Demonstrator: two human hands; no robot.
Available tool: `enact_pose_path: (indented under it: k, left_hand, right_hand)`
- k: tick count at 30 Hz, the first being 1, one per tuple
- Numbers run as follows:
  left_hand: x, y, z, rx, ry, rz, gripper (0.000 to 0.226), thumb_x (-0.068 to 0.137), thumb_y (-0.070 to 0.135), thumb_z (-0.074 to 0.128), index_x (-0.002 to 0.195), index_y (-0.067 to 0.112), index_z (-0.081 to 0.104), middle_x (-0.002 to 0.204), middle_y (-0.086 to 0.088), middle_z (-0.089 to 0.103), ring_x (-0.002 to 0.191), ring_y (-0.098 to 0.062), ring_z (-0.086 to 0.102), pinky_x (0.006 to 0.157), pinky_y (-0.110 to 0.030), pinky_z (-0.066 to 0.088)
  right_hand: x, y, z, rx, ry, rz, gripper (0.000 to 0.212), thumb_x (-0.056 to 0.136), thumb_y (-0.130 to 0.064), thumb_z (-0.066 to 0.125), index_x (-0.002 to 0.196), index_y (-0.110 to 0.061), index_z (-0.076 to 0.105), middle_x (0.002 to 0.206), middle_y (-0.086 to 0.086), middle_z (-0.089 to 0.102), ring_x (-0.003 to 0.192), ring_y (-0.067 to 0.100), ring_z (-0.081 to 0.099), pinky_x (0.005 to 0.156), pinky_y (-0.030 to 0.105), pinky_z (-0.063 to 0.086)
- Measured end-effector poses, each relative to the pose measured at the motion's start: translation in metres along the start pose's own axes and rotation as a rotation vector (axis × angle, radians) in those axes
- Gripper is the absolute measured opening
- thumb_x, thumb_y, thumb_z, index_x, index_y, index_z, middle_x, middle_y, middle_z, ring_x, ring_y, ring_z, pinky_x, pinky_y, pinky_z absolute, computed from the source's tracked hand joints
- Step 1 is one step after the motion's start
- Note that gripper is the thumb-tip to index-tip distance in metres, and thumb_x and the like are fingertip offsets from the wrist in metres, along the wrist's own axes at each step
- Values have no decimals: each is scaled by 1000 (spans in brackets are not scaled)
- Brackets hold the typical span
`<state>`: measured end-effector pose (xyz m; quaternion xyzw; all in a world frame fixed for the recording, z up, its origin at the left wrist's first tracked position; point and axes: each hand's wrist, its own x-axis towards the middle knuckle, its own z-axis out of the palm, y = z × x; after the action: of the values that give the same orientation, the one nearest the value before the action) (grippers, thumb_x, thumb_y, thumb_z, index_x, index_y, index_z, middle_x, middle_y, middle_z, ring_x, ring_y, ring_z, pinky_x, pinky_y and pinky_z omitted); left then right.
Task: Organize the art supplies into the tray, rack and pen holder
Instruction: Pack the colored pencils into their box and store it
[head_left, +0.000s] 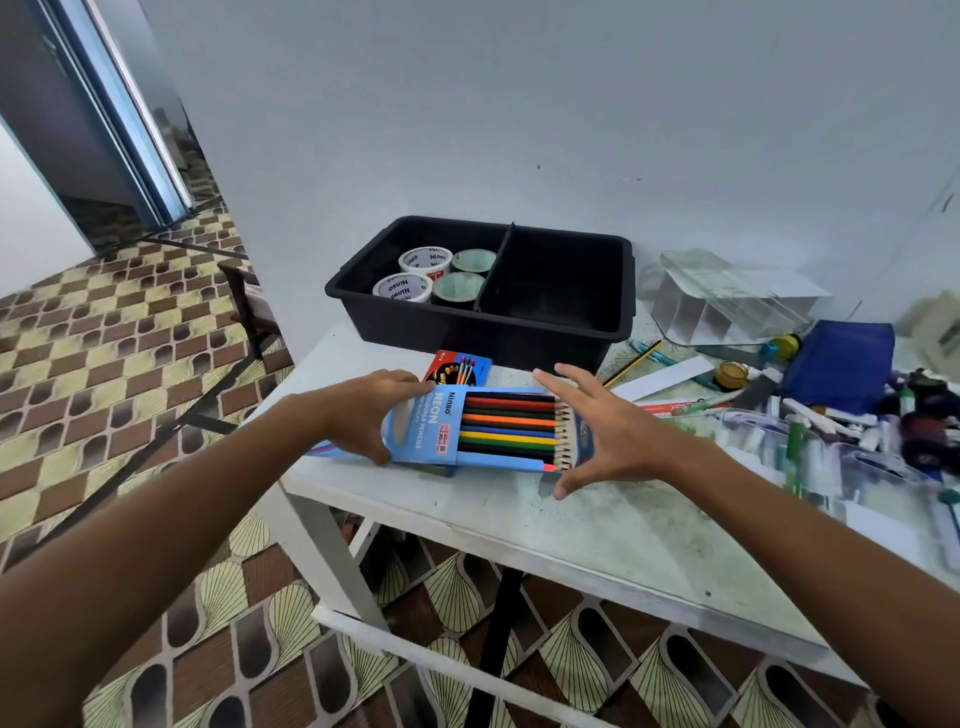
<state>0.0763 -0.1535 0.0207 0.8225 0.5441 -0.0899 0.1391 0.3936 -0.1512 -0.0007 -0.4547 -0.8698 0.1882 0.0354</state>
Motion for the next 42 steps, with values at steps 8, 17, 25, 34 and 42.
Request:
enact_pose_path:
  k: [8,17,25,34,42]
  left_hand:
    - [4,7,4,-25,6,26,102,74,25,81,152,22,15,153,-2,28,138,-18,26,108,-32,33]
    - [8,23,6,-3,26,56,101,75,26,81,152,24,15,152,-2,28,137,-17,28,107,-35,37]
    - [8,11,7,-50,44,44,102,73,26,82,152,23,16,150,-2,31,134,-16,31,107,-36,40]
    - [7,7,7,-64,71,55,101,72,27,82,151,22,19,147,-2,34,132,-16,32,106,-34,38]
    - [8,18,3,96,143,72,102,72,35,81,151,22,18,147,-1,34,131,-16,32,101,-34,41]
  right_hand:
    - [-1,-10,8,162,171,-12,132,46,-63,85,147,-26,8,144,1,43,129,19,43,110,37,35]
    - [7,-14,24,-151,137,-46,137,48,-101,27,153,-19,-6,161,-4,5,140,16,20,116,43,15]
    - [-2,-4,21,442,285,-48,65,88,-52,49,141,-22,27,155,-2,28,130,9,39,104,35,43]
    - [-2,-7,30,420,300,-48,49,79,-34,57,127,-28,51,155,-3,20,129,5,26,96,23,32]
    - [10,-20,33,353,321,-28,48,84,-13,71,131,-7,57,144,4,32,123,7,33,90,7,36]
